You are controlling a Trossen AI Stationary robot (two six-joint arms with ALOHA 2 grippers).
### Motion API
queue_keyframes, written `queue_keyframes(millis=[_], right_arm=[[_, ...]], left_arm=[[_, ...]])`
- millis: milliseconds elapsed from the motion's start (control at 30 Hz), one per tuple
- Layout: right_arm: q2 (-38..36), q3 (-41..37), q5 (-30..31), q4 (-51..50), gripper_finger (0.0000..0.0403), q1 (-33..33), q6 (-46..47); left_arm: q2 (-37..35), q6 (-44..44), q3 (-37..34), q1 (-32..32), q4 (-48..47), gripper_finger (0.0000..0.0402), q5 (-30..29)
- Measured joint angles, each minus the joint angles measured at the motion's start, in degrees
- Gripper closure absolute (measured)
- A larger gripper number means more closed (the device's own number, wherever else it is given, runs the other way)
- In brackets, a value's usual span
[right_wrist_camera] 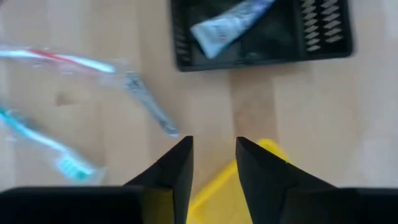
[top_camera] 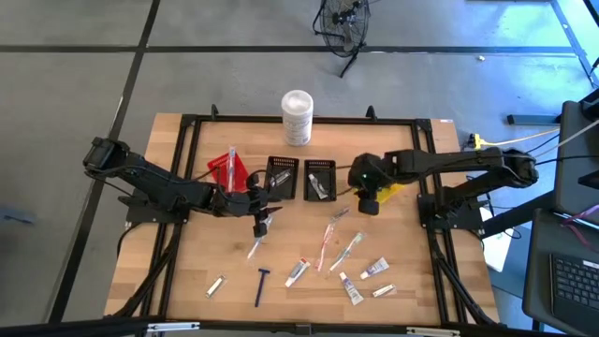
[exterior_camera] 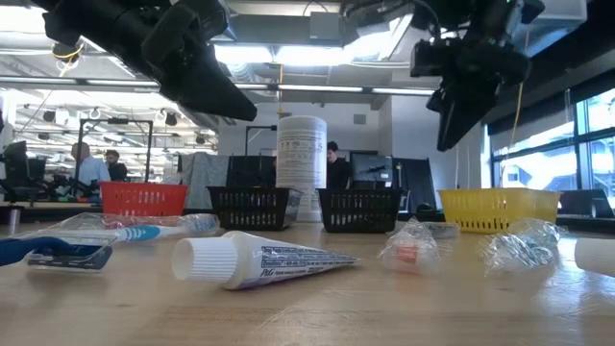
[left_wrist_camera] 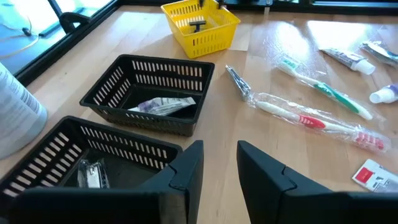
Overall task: Pick & Place Travel size toiletries
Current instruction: Put the blue toothbrush into the red bin
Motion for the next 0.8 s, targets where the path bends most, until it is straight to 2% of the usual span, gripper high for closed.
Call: queue_keyframes(millis=[167, 300, 467, 633, 800], right_arm=[[0.0, 0.0, 0.0, 0.0, 0.0294, 5.5, 4.4], [0.0, -1.2, 0.2, 3.2, 0.0299, 9.8, 7.2], [0.0, -5.0, 0.9, 15.1, 0.0296, 14.4, 10.2], [0.0, -9.4, 1.3, 26.6, 0.0283, 17.3, 10.1], [0.0, -12.3, 2.8, 33.5, 0.0270, 18.6, 10.1]], left_arm=[[0.0, -5.7, 0.0, 0.0, -1.5, 0.0309, 0.1], [0.0, -14.0, 0.0, 0.0, -9.4, 0.0309, 0.3], [0.0, -25.4, 0.0, -0.6, -17.5, 0.0309, 0.5], [0.0, -27.3, 0.0, -2.9, -17.6, 0.0295, 2.7], [0.0, -34.6, 0.0, -5.0, -17.6, 0.0273, 7.4]])
